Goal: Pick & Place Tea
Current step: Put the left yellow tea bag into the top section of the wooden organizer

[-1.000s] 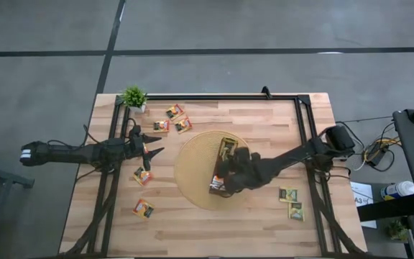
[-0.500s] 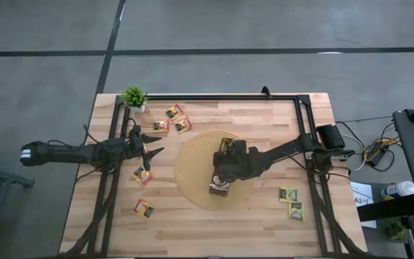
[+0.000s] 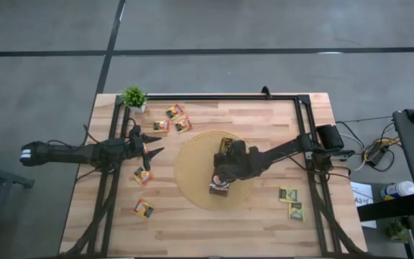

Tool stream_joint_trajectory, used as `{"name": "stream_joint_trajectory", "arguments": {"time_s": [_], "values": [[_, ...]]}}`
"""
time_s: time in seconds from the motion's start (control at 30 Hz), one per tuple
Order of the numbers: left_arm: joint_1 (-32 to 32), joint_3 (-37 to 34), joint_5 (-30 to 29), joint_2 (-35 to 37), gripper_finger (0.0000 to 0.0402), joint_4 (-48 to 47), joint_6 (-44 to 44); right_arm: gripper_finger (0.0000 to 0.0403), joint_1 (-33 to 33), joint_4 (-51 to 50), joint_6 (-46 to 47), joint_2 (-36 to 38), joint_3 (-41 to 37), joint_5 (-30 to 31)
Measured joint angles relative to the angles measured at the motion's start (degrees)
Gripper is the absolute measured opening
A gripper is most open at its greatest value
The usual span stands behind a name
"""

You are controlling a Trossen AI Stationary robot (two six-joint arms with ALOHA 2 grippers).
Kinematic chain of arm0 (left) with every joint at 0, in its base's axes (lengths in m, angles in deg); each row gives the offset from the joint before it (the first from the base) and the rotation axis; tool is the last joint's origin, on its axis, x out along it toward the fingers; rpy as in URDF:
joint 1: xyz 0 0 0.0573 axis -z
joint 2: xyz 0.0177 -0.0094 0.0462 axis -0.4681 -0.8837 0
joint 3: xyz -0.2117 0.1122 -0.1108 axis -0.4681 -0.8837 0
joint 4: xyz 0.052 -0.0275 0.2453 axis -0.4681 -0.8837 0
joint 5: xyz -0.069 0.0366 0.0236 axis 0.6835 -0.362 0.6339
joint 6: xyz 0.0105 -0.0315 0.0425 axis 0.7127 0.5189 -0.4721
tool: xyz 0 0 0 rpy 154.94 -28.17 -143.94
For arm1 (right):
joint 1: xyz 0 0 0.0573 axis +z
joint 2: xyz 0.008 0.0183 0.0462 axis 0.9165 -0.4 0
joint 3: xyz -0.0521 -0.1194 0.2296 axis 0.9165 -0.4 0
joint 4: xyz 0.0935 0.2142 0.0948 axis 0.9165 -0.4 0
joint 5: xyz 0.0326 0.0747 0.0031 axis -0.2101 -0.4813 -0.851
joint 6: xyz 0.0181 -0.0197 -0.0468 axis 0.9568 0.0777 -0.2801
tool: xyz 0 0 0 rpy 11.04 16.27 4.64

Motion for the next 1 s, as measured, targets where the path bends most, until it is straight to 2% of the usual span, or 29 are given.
{"name": "stream_joint_trajectory", "arguments": {"time_s": [0.1, 0.53, 0.8, 1.0], "values": [[0.0, 0.0, 0.0, 0.0, 0.0202, 0.0, 0.0, 0.0008, -0.3, 0.0, -3.2, 0.0, 0.0, 0.0], [0.0, 0.0, 0.0, 0.0, 0.0202, 0.0, 0.0, 0.0013, -1.2, -0.1, -6.4, 0.0, 0.0, 0.0], [0.0, 0.0, 0.0, 0.0, 0.0202, 0.0, 0.0, 0.008, -1.2, -0.1, -7.0, 0.0, 0.0, 0.1], [0.0, 0.0, 0.0, 0.0, 0.0202, 0.0, 0.0, 0.0124, -1.1, -0.1, -12.0, 0.1, 1.4, 0.1]]}}
